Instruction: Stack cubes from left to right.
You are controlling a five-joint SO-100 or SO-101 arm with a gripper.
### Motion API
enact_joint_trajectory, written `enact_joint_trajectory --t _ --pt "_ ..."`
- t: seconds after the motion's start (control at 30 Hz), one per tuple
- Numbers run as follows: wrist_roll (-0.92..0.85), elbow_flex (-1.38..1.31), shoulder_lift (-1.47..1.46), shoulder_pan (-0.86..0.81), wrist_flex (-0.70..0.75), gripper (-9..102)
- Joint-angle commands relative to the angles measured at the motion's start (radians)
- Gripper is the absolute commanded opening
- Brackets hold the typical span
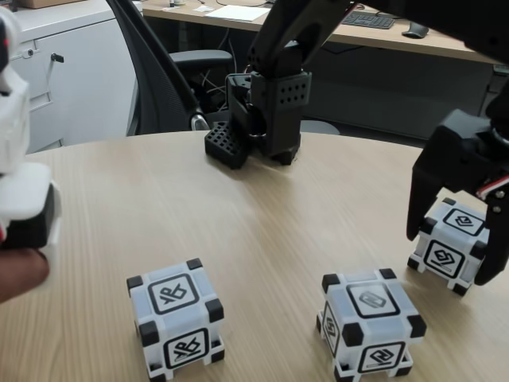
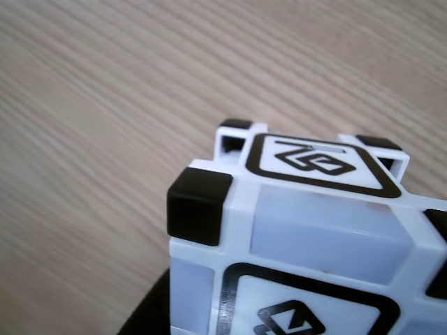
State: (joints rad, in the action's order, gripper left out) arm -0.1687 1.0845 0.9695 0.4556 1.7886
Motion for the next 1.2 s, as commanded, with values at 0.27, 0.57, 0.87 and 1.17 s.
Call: enact_joint_trajectory --t 0.27,0.57,0.87,1.17 --pt "0.011 -0.034 0.021 0.044 -0.006 11" --pt "0.020 -0.034 0.058 0.041 -0.006 7" --pt "0.078 -0.034 0.236 0.031 0.002 7" --pt "0.175 -0.020 0.411 0.031 0.003 5"
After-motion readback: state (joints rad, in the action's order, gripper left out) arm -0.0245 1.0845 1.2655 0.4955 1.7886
